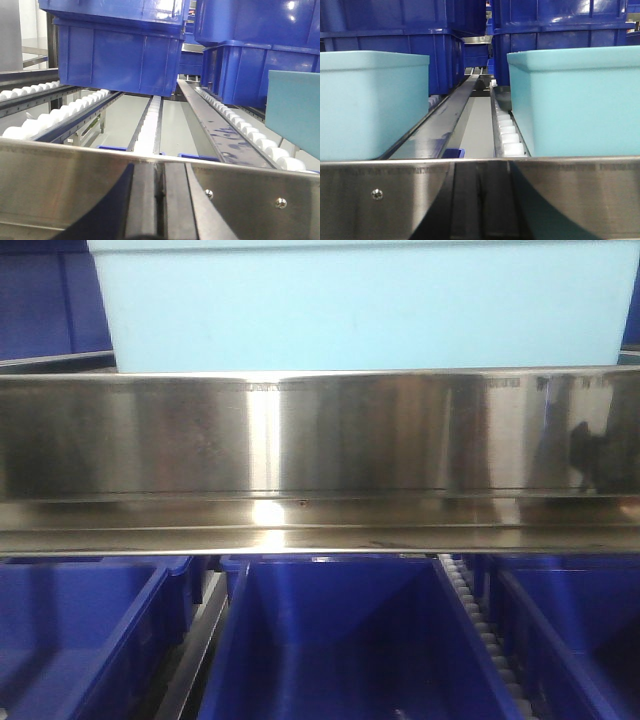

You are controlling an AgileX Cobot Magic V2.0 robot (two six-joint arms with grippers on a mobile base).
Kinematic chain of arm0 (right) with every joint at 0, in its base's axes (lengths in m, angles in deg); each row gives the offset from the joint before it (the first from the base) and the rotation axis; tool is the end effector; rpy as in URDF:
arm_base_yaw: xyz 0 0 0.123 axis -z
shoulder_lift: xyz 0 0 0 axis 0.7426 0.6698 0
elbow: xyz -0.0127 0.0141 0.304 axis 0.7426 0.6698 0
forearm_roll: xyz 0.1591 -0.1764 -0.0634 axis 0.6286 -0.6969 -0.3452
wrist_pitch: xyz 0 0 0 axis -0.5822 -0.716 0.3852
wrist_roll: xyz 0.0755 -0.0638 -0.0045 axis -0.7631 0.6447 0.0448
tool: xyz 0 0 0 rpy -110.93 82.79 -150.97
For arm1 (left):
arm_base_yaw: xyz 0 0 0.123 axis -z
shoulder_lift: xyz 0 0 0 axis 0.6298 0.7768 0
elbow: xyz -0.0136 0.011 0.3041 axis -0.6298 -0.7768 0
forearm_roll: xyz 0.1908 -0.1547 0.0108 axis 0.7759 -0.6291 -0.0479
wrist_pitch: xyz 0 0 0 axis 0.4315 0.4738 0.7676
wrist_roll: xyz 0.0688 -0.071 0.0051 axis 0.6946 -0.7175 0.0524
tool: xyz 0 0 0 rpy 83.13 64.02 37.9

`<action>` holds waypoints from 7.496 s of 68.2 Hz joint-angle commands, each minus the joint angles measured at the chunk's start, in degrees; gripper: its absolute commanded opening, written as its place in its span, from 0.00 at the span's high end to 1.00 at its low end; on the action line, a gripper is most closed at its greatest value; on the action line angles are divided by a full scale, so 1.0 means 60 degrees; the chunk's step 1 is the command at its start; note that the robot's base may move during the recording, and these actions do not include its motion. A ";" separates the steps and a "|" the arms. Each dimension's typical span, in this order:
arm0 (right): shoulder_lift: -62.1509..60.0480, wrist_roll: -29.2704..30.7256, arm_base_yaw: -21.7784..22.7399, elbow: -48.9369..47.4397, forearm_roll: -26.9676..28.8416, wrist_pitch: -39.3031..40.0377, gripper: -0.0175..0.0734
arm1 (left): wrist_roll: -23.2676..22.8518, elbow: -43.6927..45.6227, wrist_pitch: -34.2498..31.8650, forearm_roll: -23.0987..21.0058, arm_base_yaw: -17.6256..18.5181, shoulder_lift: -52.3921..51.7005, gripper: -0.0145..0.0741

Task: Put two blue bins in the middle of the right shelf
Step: 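Close both grippers on opposite side walls of the light blue bin, then lift the light blue bin off the shelf rollers with both grippers, then hold the bin with both grippers and turn the base away from the shelf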

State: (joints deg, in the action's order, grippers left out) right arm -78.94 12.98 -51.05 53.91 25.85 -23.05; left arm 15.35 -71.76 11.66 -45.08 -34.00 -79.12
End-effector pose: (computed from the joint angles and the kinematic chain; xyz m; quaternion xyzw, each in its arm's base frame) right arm 0.0389 0.0023 0.2074 0.0083 0.7011 0.0484 0.7114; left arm 0.0391 -0.0031 0.2087 0.0051 0.6951 -0.0547 0.7169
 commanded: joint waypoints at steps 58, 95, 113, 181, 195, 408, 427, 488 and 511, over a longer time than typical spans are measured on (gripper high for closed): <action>-0.0032 0.0062 -0.0017 0.0006 -0.0061 0.0183 0.99 | 0.0010 0.0012 -0.0620 -0.0034 -0.0021 -0.0051 0.96; 0.0245 0.0062 -0.0017 -0.3545 -0.0061 -0.1219 0.97 | 0.0010 0.3976 0.1945 0.0529 -0.0021 0.0695 0.68; 0.1811 0.0062 -0.0017 -0.5435 -0.0061 -0.1617 0.34 | 0.0010 0.6598 0.3389 0.0510 0.0091 0.3028 0.35; 1.2806 0.0239 -0.2328 -1.5961 -0.0323 -1.0372 0.19 | -0.0427 1.6910 1.0282 0.0471 0.4603 1.4180 0.18; 1.4563 -0.0052 -0.2328 -1.6540 -0.0504 -1.0641 0.19 | -0.0446 1.7733 1.0835 0.0185 0.3986 1.5779 0.18; 1.2829 -0.0173 -0.2328 -1.6561 -0.0561 -0.9049 0.98 | -0.0525 1.9571 1.1070 -0.0072 0.4165 1.4825 0.96; 1.2829 -0.0173 -0.2328 -1.6561 -0.0561 -0.9049 0.98 | -0.0525 1.9571 1.1070 -0.0072 0.4165 1.4825 0.96; 1.2829 -0.0173 -0.2328 -1.6561 -0.0561 -0.9049 0.98 | -0.0525 1.9571 1.1070 -0.0072 0.4165 1.4825 0.96; 1.2829 -0.0173 -0.2328 -1.6561 -0.0561 -0.9049 0.98 | -0.0525 1.9571 1.1070 -0.0072 0.4165 1.4825 0.96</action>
State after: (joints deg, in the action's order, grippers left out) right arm -1.03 10.95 -65.43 -44.87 25.51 -79.21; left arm 11.46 44.75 79.50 -47.05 -8.93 11.14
